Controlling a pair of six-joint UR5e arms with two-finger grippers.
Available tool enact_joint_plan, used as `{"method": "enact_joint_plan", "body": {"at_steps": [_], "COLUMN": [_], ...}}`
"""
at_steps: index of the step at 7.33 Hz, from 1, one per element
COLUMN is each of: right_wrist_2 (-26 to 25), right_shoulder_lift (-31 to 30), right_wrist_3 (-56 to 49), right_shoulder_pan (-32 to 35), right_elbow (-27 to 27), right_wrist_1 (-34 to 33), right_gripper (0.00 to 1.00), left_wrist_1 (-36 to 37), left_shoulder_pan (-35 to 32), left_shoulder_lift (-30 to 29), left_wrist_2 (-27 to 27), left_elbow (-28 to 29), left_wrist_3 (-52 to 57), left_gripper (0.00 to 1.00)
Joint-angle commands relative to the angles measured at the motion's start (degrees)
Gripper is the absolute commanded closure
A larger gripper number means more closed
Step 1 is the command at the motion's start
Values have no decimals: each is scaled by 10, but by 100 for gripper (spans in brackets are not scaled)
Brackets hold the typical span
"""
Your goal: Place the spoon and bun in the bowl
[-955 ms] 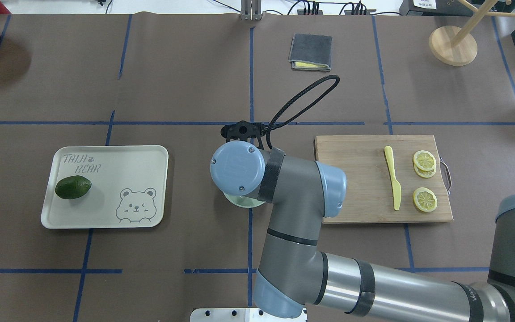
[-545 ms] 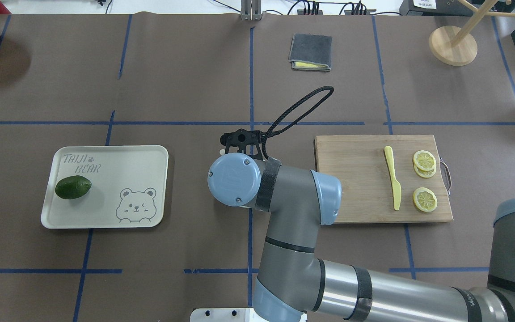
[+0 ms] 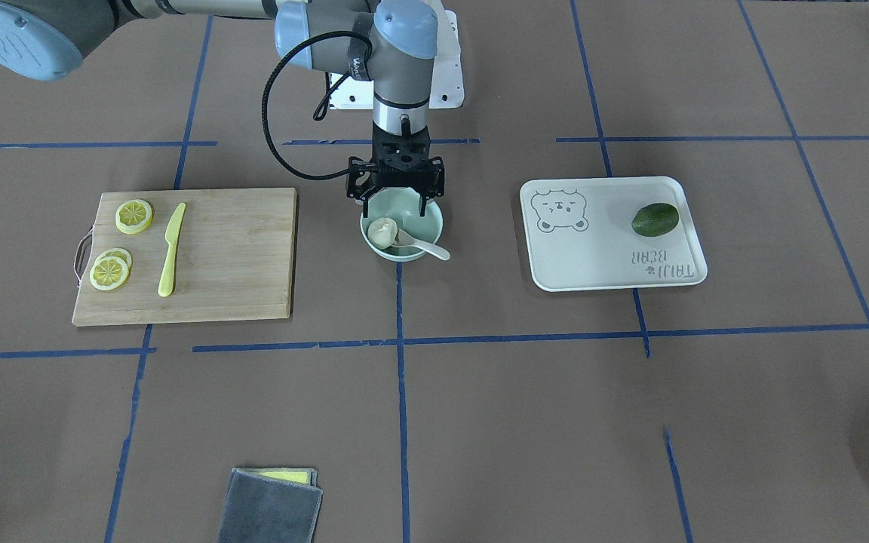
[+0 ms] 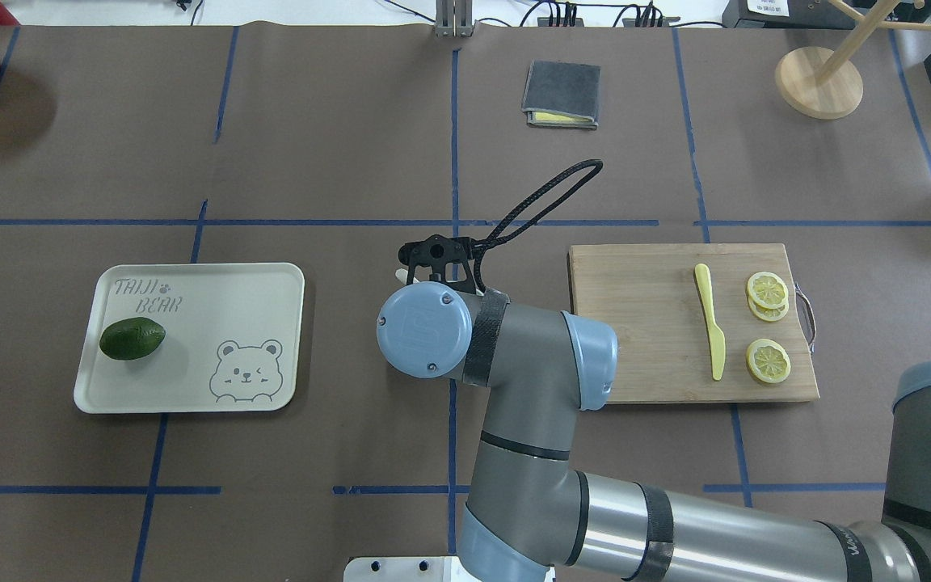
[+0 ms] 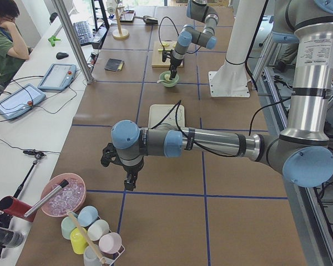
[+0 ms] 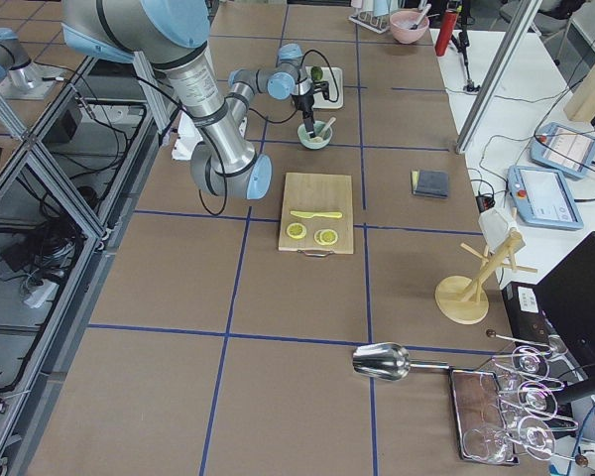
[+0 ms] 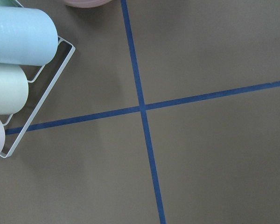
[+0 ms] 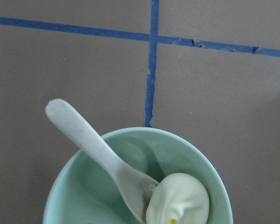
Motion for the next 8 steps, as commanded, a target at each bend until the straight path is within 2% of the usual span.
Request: {"method": "enact_joint_plan", "body": {"at_steps": [1, 3, 5, 6, 7, 8], "right_wrist_2": [37, 160, 319, 388, 424, 441], "right_shoulder_lift": [-3, -49, -121, -177, -220, -239], "right_wrist_3": [-18, -144, -349, -491, -613, -710], "right_shoulder_pan": [35, 151, 332, 430, 508, 569], "right_elbow": [56, 111, 119, 116, 100, 61], "right_wrist_1": [-7, -22, -22, -24, -24, -25], "right_gripper": [0, 0, 0, 0, 0, 0], "left_wrist_1": [-1, 0, 3, 3, 3, 4], "left_shoulder_pan": [0, 0, 0, 0, 1, 1], "left_shoulder_lift": [-1, 1, 5, 6, 8, 8], "left_wrist_2": [0, 1, 3, 9, 9, 9], "left_elbow": [0, 0, -1, -1, -1, -3], "left_wrist_3": [1, 3, 4, 4, 4, 4], "left_gripper": [0, 0, 0, 0, 0, 0]}}
